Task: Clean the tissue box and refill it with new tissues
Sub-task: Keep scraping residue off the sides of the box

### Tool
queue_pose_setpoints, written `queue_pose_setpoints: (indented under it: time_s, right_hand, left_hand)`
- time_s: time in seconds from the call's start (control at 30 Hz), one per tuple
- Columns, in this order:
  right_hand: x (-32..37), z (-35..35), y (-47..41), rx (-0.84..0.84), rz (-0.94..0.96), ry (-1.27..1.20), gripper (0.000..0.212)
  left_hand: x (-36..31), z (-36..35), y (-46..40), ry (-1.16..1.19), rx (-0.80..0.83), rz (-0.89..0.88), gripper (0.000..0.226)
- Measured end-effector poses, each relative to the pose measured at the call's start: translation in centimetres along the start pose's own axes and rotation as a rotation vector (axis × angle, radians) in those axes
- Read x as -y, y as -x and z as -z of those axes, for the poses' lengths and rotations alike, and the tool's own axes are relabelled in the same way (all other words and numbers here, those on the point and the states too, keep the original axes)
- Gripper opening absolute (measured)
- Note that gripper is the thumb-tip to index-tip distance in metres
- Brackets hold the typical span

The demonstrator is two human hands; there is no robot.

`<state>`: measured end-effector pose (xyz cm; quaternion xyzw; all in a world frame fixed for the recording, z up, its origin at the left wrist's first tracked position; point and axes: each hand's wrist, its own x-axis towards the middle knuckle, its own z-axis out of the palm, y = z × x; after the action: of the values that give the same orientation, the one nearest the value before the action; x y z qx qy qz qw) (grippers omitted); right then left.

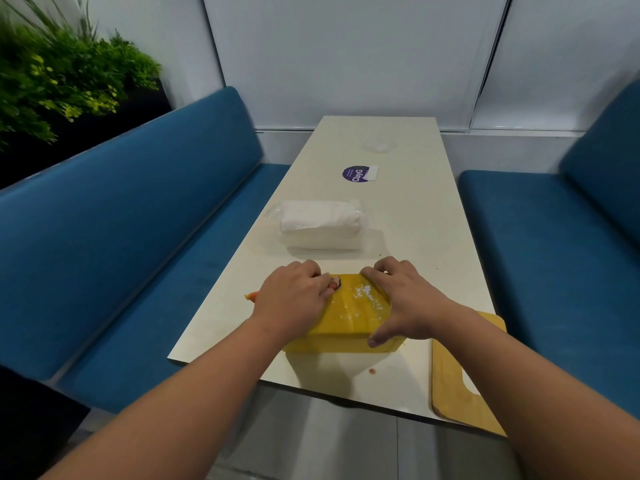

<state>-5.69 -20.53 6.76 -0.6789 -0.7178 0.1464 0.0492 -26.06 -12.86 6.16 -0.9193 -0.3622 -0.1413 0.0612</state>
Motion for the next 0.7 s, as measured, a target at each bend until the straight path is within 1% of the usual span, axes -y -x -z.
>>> queue_pose_setpoints:
  time_s: [0.07,0.17,0.23,0.27,0.3,0.37,0.4,0.43,0.47,0.53,0.63,0.7]
  right_hand:
    - [0.0,0.0,0.0,0.001,0.004,0.003,0.118]
    - [0.0,-0.2,-0.1,0.001,0.005,0.003,0.119]
    - [-0.1,-0.2,-0.2,0.000,0.008,-0.003,0.119]
    - [-0.1,-0.1,-0.2,0.002,0.008,-0.008,0.119]
    - [-0.2,-0.1,-0.2,0.006,0.007,-0.014,0.119]
    - [-0.2,0.0,-0.2,0.007,0.008,-0.017,0.118]
    - [-0.3,0.0,-0.2,0.004,0.008,-0.015,0.118]
    - [-0.2,-0.1,-0.2,0.001,0.009,-0.014,0.118]
    - [-0.3,-0.1,-0.2,-0.001,0.009,-0.012,0.118]
    - [-0.3,-0.2,-0.2,-0.001,0.011,-0.010,0.118]
    - [-0.3,-0.2,-0.3,-0.002,0.017,-0.013,0.119]
    - [-0.4,-0.1,-0.3,0.005,0.014,-0.019,0.120]
  left_hand:
    - [-0.2,-0.2,0.6,0.020,-0.033,-0.074,0.045]
    - [0.3,0.1,2.3,0.084,0.019,-0.263,0.038]
    - [0.8,0.2,2.2,0.068,0.032,-0.361,0.035]
    - [0.9,0.4,1.6,0.052,0.025,-0.366,0.034]
    - [0.9,0.7,0.9,0.040,0.033,-0.326,0.032]
    - [0.7,1.0,-0.5,0.028,0.066,-0.139,0.032]
    - [0.7,0.9,-0.8,0.026,0.065,-0.076,0.033]
    - [0.5,0.8,-0.7,0.031,0.060,-0.052,0.031]
    - [0.1,0.7,-0.3,0.044,0.018,-0.081,0.027]
    - [-0.8,0.1,1.4,0.084,-0.037,-0.202,0.022]
    - [-1.1,-0.2,3.2,0.136,-0.025,-0.351,0.032]
    - [-0.3,0.0,3.2,0.119,-0.036,-0.366,0.034]
